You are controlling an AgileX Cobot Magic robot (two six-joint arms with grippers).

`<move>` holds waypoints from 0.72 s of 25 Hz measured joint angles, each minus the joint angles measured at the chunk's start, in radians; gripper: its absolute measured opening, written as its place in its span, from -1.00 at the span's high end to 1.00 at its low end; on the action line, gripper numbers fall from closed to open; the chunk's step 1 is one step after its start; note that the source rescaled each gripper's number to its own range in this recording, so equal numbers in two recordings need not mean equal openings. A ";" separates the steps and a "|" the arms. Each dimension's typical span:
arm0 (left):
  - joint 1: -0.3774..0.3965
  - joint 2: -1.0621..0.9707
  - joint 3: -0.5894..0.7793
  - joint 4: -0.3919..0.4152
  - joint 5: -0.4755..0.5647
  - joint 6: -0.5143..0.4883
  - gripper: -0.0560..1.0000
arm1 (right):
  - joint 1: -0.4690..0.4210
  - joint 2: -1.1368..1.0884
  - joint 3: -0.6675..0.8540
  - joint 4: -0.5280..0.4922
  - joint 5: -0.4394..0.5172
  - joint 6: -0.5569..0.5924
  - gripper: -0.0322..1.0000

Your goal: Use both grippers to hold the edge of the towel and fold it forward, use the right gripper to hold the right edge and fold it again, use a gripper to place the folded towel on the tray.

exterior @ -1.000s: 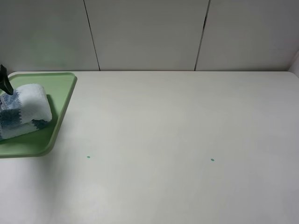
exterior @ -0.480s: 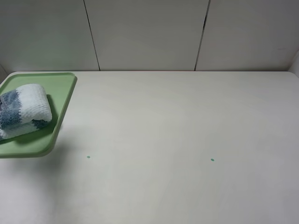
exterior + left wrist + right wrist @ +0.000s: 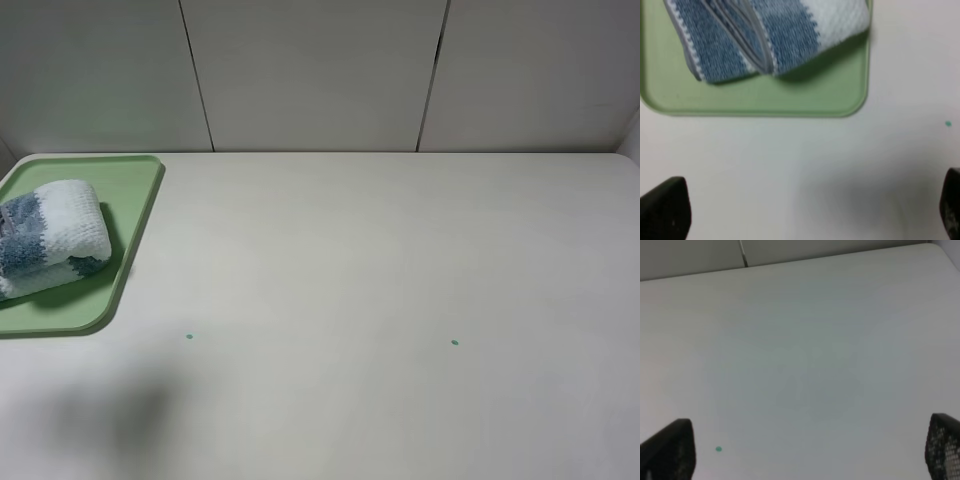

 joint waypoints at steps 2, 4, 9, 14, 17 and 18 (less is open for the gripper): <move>0.000 -0.051 0.000 0.000 0.001 0.002 -1.00 | 0.000 0.000 0.000 0.000 0.000 0.000 -1.00; 0.000 -0.097 0.000 0.000 0.001 0.005 -1.00 | 0.000 0.000 0.000 0.000 0.000 0.000 -1.00; 0.000 -0.240 0.035 -0.022 0.002 0.011 -1.00 | 0.000 0.000 0.000 0.000 0.000 0.000 -1.00; 0.000 -0.396 0.115 -0.078 0.003 0.013 -1.00 | 0.000 0.000 0.000 0.000 0.000 0.000 -1.00; 0.000 -0.485 0.148 -0.098 0.003 0.013 -1.00 | 0.000 0.000 0.000 0.000 0.000 0.000 -1.00; 0.000 -0.515 0.158 -0.099 0.003 0.014 -1.00 | 0.000 0.000 0.000 0.000 0.000 0.000 -1.00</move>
